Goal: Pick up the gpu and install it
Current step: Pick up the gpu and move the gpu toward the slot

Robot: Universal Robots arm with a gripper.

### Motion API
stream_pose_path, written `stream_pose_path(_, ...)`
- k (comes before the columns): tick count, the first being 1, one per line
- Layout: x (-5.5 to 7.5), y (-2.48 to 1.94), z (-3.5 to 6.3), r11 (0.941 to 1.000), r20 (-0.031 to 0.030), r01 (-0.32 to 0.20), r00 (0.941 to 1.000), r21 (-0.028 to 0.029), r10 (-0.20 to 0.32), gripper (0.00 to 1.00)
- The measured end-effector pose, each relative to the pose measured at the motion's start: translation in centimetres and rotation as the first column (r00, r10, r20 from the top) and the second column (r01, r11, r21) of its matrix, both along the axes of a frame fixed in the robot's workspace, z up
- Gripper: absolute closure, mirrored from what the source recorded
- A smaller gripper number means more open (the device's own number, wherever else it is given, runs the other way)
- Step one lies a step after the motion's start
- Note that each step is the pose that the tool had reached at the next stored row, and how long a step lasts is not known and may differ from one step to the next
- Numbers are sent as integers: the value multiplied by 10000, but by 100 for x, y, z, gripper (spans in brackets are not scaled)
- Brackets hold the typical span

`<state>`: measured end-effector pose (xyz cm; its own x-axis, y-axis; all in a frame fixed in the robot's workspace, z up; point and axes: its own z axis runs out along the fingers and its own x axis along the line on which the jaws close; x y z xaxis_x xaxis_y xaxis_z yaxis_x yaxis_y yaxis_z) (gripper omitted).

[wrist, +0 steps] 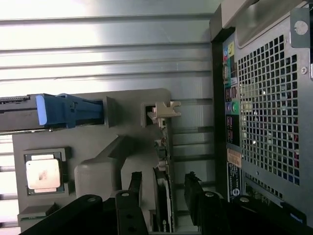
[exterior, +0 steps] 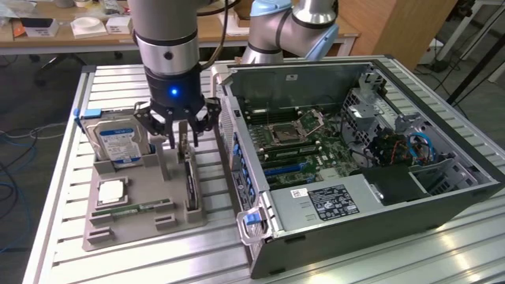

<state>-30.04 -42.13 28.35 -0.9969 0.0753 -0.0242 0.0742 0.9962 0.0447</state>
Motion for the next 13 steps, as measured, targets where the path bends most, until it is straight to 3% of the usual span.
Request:
stream_pose_path(6, 72, -17, -3, 10000, -10, -1, 10000, 4, 1, 53)
stream_pose_path(13, 83, -120, -23, 10000, -8, 0, 10000, 5, 0, 53)
